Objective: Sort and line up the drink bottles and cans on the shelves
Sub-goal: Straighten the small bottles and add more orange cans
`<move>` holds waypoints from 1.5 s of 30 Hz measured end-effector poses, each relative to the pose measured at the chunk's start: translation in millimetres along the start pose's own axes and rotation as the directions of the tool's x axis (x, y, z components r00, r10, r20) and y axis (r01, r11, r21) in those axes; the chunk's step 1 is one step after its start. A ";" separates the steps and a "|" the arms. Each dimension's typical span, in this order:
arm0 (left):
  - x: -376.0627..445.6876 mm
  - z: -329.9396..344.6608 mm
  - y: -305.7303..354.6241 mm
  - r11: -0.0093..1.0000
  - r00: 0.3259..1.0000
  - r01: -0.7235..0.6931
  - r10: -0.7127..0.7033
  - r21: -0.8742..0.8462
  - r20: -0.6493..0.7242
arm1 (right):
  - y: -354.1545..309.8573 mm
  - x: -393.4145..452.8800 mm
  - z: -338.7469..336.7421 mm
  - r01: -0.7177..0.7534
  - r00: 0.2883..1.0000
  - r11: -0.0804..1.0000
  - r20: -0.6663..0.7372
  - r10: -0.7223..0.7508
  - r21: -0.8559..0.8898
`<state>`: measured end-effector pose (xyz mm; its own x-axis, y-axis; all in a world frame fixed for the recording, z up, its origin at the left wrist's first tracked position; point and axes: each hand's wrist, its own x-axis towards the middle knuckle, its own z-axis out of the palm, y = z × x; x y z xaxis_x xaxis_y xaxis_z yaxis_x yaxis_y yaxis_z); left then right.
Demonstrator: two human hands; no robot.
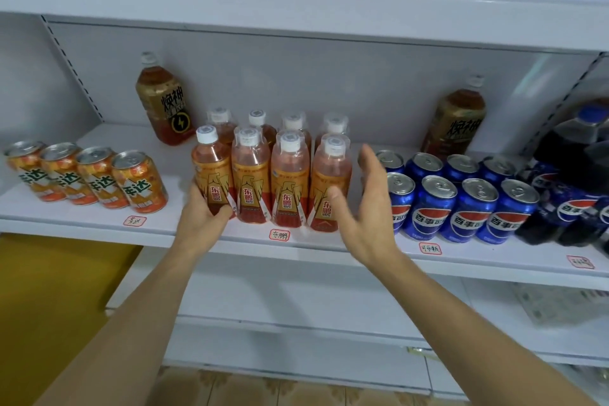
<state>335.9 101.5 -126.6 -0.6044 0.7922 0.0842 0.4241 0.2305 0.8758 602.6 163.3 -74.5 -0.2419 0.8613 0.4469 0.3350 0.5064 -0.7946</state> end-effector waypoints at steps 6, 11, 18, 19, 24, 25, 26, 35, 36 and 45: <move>3.9 -2.2 -6.4 1.000 1.000 0.009 -0.009 0.028 0.017 | -63.9 115.9 -26.0 0.137 0.987 0.954 0.112 -0.111 -0.265; 6.1 -2.3 -9.4 1.000 1.000 0.009 -0.010 0.028 0.013 | -52.4 168.1 -29.8 -0.180 0.753 0.894 0.527 0.393 -0.410; 8.0 -1.5 -13.6 1.000 1.000 -0.012 0.012 -0.002 0.025 | -44.9 171.8 -18.6 -0.241 0.730 0.909 0.553 0.401 -0.341; 8.5 -1.8 -14.1 1.000 1.000 -0.011 0.011 -0.001 0.027 | -45.0 171.7 -18.5 -0.240 0.728 0.907 0.554 0.404 -0.346; 9.8 -0.9 -15.7 1.000 0.999 -0.012 0.012 0.001 0.034 | -46.0 171.9 -17.7 -0.236 0.714 0.896 0.558 0.422 -0.376; 10.0 -1.1 -16.4 1.000 0.999 -0.008 0.008 0.004 0.033 | -46.5 171.8 -18.3 -0.237 0.711 0.893 0.559 0.427 -0.381; 10.4 -1.1 -16.5 1.000 1.000 -0.006 0.006 0.004 0.031 | -47.1 171.7 -19.4 -0.240 0.704 0.890 0.562 0.434 -0.388; 10.1 -0.6 -14.8 1.000 0.999 -0.011 0.011 -0.003 0.031 | -55.4 145.8 -49.0 0.332 0.834 0.846 0.549 -0.057 -0.417; 10.1 -0.9 -14.7 1.000 0.999 -0.012 0.012 -0.004 0.031 | -55.3 139.0 -51.2 0.403 0.796 0.807 0.601 -0.076 -0.432; 7.1 -3.7 -12.0 0.999 0.999 -0.017 0.016 0.040 0.032 | -44.8 120.7 -41.2 0.491 0.742 0.705 0.670 -0.029 -0.513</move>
<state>324.0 102.3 -134.8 -0.5756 0.8135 0.0828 0.4610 0.2392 0.8546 595.9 246.3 32.0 -0.7994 0.5956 0.0795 0.5841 0.8013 -0.1298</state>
